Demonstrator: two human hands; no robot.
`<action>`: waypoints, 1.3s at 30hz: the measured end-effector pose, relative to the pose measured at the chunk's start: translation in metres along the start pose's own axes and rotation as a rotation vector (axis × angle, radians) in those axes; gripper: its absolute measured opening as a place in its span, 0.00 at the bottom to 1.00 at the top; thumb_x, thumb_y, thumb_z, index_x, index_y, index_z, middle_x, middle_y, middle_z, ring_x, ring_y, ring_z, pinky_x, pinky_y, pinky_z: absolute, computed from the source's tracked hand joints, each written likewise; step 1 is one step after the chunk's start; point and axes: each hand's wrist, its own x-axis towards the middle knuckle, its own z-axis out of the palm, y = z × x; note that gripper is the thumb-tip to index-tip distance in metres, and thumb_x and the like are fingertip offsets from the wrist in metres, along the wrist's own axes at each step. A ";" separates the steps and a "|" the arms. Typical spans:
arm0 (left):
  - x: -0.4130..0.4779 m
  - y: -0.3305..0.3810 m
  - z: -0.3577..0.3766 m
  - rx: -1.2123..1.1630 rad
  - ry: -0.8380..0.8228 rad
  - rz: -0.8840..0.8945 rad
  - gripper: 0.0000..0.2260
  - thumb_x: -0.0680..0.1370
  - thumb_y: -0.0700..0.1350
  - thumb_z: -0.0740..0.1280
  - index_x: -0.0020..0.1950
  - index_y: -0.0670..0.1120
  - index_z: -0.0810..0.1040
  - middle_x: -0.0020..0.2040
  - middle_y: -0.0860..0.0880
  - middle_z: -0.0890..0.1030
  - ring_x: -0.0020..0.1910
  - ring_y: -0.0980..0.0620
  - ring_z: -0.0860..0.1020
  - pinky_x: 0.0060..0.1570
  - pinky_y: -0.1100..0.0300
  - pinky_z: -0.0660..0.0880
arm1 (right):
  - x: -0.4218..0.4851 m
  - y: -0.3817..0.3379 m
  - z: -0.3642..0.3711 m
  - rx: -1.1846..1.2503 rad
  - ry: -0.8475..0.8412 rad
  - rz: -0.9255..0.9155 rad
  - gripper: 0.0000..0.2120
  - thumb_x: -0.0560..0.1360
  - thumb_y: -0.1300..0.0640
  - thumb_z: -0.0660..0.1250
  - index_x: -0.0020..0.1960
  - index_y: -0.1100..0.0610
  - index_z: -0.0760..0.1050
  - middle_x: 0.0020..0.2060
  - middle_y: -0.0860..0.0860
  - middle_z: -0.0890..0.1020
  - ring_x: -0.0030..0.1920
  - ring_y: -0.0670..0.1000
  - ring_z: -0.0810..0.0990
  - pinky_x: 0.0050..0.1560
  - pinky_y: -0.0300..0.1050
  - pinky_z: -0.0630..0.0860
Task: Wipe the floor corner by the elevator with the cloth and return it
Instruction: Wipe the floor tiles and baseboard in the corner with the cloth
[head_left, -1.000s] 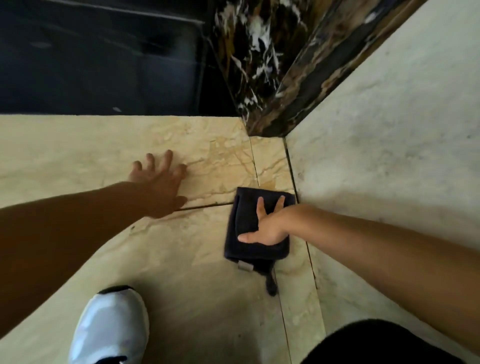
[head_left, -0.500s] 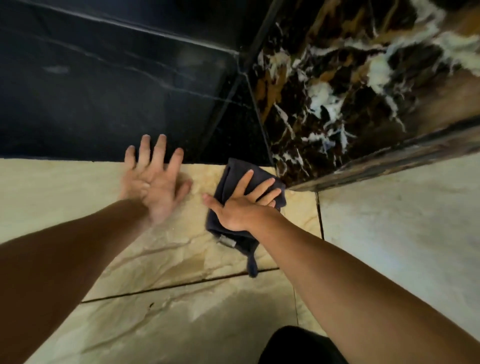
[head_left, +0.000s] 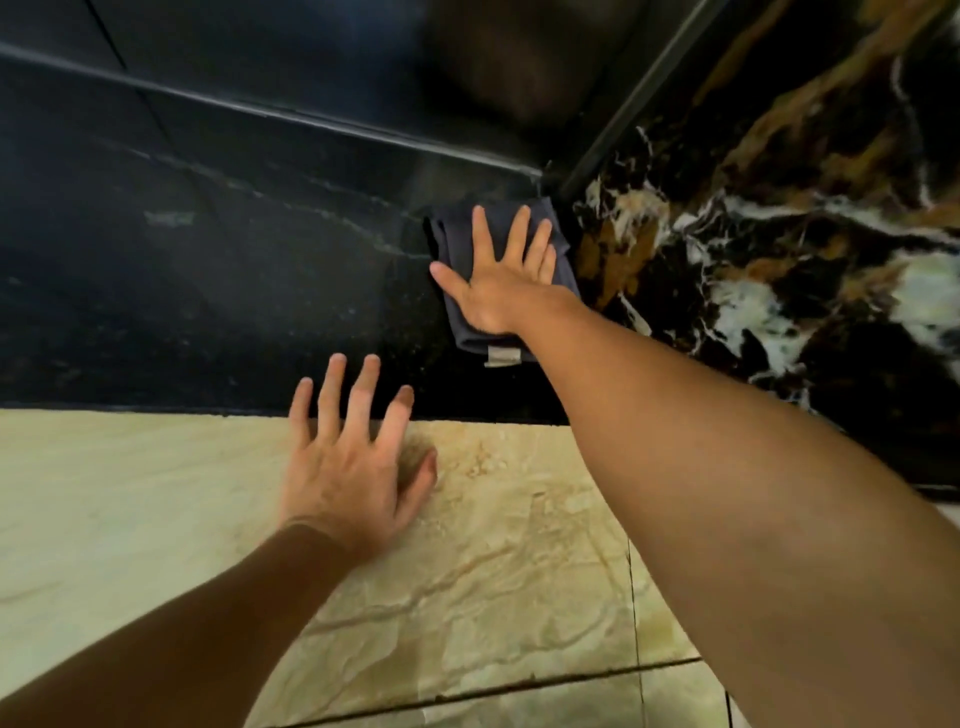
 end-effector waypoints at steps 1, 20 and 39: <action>-0.001 -0.001 0.001 0.007 0.002 -0.001 0.31 0.77 0.64 0.54 0.71 0.46 0.72 0.76 0.37 0.65 0.77 0.33 0.58 0.74 0.36 0.53 | 0.008 -0.002 -0.005 0.013 -0.006 -0.001 0.42 0.77 0.27 0.45 0.80 0.45 0.31 0.79 0.59 0.31 0.78 0.66 0.30 0.77 0.61 0.34; -0.007 0.006 0.005 -0.033 0.104 -0.038 0.31 0.75 0.64 0.55 0.72 0.48 0.68 0.77 0.38 0.62 0.77 0.36 0.55 0.74 0.39 0.51 | -0.289 0.073 0.191 0.154 0.224 0.052 0.33 0.81 0.33 0.46 0.82 0.45 0.48 0.82 0.60 0.48 0.81 0.64 0.41 0.79 0.63 0.46; -0.085 0.055 0.009 0.097 -0.095 0.070 0.29 0.80 0.61 0.51 0.78 0.49 0.56 0.79 0.39 0.54 0.76 0.34 0.55 0.72 0.38 0.57 | -0.244 0.144 0.130 0.132 -0.033 -0.199 0.32 0.81 0.35 0.51 0.81 0.40 0.45 0.82 0.55 0.39 0.80 0.62 0.37 0.79 0.59 0.44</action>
